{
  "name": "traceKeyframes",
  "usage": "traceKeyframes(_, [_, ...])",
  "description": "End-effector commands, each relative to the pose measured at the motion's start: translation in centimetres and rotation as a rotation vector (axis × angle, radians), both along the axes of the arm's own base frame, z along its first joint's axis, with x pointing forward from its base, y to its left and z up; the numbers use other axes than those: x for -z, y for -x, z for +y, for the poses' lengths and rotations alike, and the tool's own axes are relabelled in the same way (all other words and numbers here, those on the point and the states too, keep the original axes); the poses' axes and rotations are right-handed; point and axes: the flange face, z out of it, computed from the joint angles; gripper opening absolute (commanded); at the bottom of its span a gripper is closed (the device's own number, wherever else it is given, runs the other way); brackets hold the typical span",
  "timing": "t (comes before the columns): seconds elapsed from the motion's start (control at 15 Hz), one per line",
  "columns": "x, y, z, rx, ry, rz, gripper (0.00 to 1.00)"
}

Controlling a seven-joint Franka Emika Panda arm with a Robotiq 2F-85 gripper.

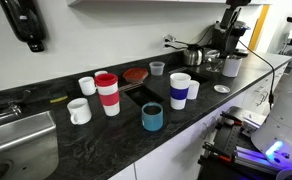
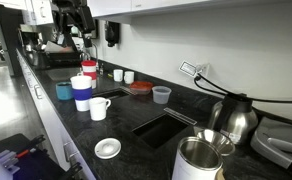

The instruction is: Move the white mug from the right to the left of the travel cups

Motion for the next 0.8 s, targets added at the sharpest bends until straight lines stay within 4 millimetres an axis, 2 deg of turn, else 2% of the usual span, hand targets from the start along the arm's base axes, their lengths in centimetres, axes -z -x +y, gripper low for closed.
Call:
traceKeyframes(0.0, [-0.08,-0.01,0.01,0.000,0.000,0.001,1.00])
traceKeyframes(0.4, [-0.08,-0.01,0.01,0.000,0.000,0.001,1.00])
traceKeyframes(0.73, [0.91,-0.69,-0.41,0.048,0.053,-0.018,1.00])
